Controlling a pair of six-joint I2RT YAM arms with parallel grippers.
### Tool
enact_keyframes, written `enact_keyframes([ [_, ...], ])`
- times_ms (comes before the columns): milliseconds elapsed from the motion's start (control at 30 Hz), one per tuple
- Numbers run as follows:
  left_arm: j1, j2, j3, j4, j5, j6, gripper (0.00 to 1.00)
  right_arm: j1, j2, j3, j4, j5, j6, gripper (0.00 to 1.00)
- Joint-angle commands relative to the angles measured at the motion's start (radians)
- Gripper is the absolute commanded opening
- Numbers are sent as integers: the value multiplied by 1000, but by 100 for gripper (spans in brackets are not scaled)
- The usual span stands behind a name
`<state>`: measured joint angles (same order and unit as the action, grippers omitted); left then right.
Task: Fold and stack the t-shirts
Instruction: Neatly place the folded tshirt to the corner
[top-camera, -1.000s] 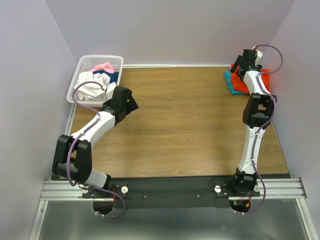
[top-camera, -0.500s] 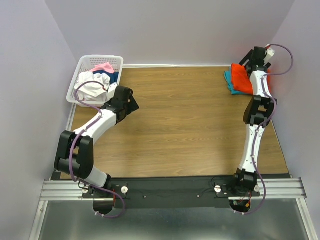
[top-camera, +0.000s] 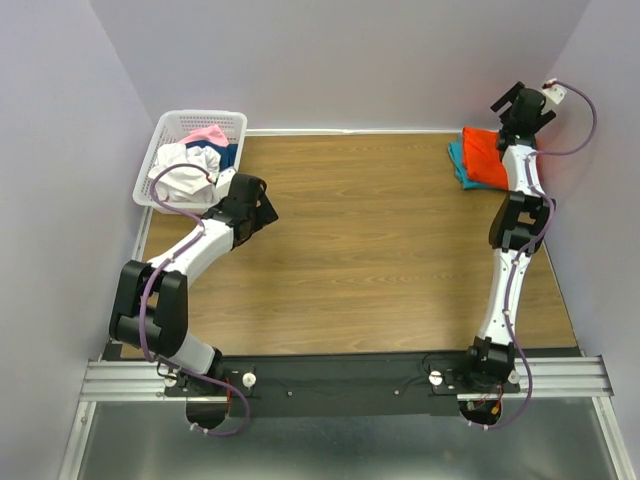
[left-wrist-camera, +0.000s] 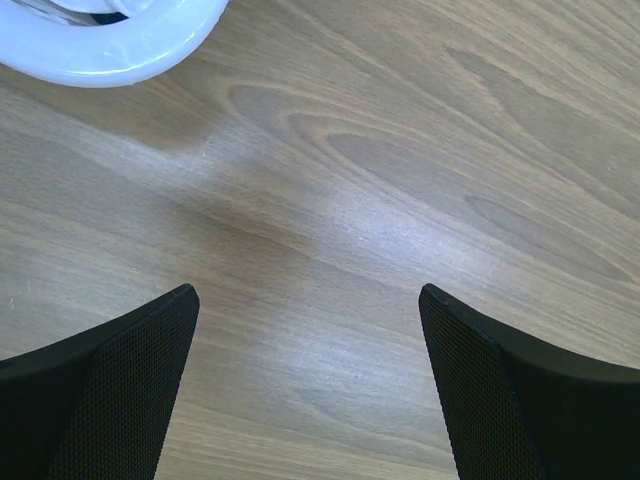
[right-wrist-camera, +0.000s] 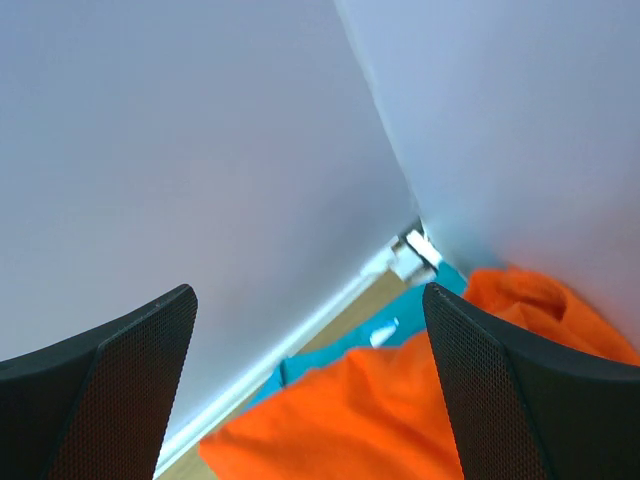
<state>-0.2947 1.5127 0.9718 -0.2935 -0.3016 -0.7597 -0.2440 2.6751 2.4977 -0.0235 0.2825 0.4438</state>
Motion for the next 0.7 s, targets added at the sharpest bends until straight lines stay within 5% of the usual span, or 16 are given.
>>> enact_keyframes([
  [0,8,-45,-25,5,7,-4,98,2,-44,-31,152,-2,-73,100],
  [233,6,-104,-76,28,22,-4,98,38,-245,-290,129,-176,-166,100],
  [433,6,-170,-128,54,32,3,98,129,-354,-450,-85,-191,-290,100],
  [667,6,-212,-156,91,41,28,98,133,-235,-332,-271,-154,-324,77],
])
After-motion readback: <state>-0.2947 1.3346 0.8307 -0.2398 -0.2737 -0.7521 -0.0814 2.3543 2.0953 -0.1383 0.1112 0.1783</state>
